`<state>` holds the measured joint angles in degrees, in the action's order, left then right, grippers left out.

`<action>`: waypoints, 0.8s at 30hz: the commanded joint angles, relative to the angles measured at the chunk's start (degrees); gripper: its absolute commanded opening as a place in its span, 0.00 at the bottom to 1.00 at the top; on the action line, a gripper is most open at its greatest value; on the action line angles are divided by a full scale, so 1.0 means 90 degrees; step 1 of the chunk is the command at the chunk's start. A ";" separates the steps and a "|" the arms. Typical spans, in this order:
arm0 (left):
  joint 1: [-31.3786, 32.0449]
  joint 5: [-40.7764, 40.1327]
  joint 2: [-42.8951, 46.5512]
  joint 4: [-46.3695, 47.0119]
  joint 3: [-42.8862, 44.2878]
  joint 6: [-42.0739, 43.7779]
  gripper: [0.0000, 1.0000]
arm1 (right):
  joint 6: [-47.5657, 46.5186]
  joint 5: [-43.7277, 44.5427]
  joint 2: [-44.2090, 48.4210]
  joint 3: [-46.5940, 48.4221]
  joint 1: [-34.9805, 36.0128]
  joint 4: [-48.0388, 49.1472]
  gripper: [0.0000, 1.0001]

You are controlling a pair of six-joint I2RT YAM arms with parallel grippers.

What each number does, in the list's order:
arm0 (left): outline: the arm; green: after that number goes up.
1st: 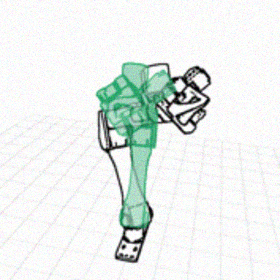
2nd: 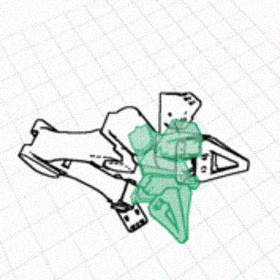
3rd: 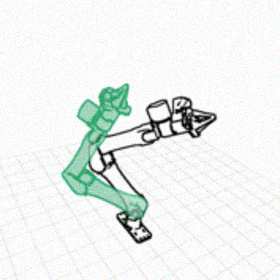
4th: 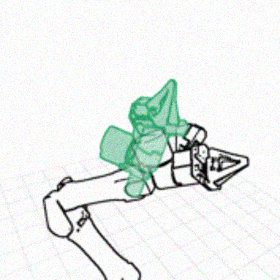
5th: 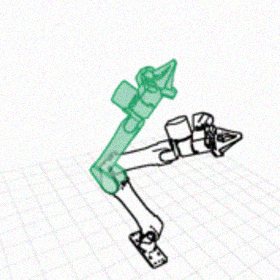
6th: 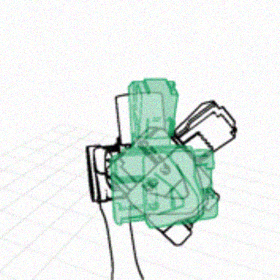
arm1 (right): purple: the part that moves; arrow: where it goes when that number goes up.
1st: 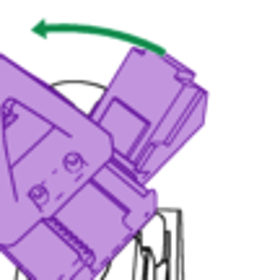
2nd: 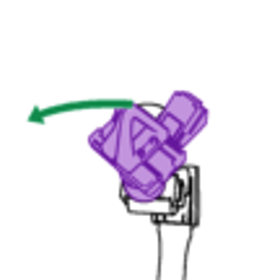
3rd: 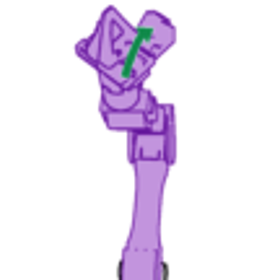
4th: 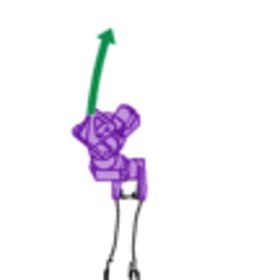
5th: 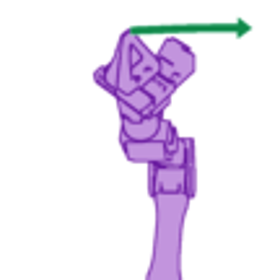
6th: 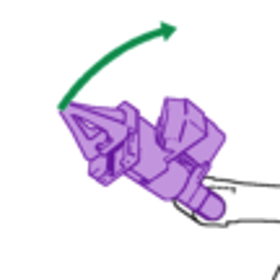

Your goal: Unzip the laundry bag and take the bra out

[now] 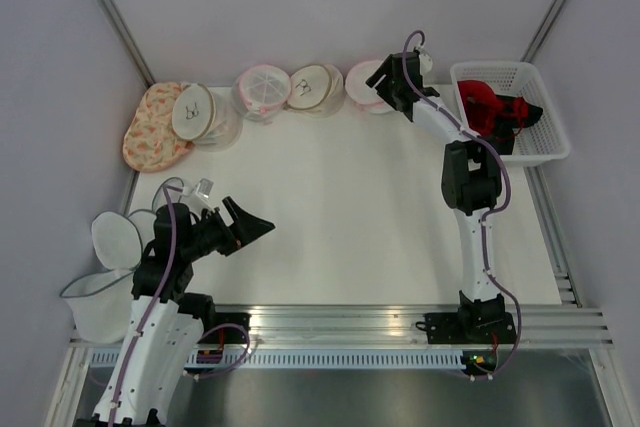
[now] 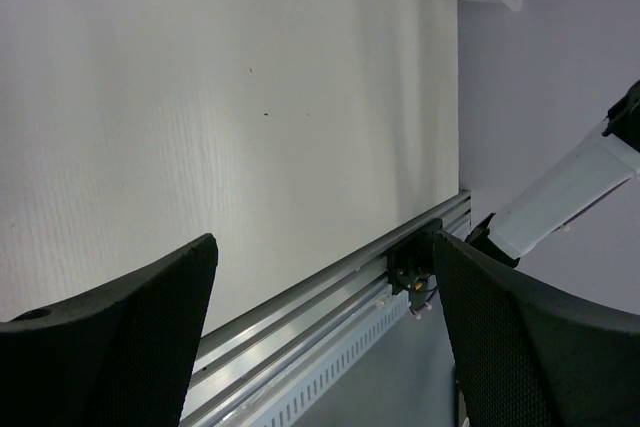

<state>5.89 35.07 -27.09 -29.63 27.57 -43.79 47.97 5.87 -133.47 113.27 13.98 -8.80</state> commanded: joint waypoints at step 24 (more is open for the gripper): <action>0.0019 -0.0147 -0.0271 -0.0224 0.0140 0.0276 0.91 | 0.0549 0.0599 -0.1249 0.1840 -0.0254 -0.1394 0.75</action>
<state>5.87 34.54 -30.20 -31.64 27.57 -42.98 51.48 15.22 -136.75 118.83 12.12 -18.96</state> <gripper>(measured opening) 0.913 0.761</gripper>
